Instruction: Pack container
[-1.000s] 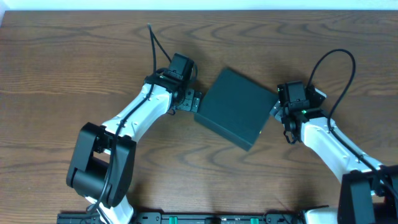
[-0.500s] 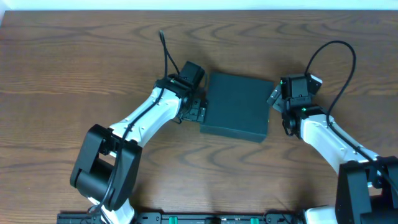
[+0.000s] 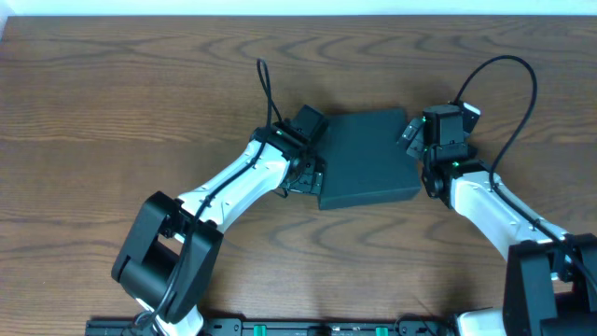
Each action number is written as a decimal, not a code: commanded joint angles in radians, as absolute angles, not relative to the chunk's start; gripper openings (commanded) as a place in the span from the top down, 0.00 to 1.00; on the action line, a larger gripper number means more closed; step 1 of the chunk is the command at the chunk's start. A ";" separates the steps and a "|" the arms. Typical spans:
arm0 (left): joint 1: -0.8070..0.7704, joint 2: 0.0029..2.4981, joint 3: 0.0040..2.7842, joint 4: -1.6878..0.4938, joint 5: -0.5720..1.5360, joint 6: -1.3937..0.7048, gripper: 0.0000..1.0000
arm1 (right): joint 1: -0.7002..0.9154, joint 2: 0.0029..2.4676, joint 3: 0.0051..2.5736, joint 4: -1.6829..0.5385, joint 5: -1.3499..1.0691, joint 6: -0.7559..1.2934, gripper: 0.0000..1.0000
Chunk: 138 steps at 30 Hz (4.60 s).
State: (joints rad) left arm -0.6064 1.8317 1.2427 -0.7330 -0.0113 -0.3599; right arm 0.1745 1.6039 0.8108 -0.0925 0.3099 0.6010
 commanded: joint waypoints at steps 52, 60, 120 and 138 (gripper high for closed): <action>-0.525 0.594 1.035 -1.107 -0.113 -0.137 0.04 | 0.518 0.379 0.832 -1.024 0.119 0.340 0.01; -0.525 0.594 1.035 -1.107 -0.113 -0.137 0.05 | 0.518 0.379 0.832 -1.074 0.119 0.340 0.01; -0.525 0.594 1.035 -1.107 -0.113 -0.137 0.05 | 0.046 0.024 0.359 -1.074 0.044 0.118 0.01; -0.298 0.387 0.774 -1.081 -0.114 -0.120 0.05 | 0.046 0.024 0.359 -1.074 0.044 0.118 0.01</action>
State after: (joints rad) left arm -0.3370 0.4583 0.8440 -1.0912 -0.1120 -0.1295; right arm 0.0544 0.0334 0.3656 -1.0679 0.0483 0.1238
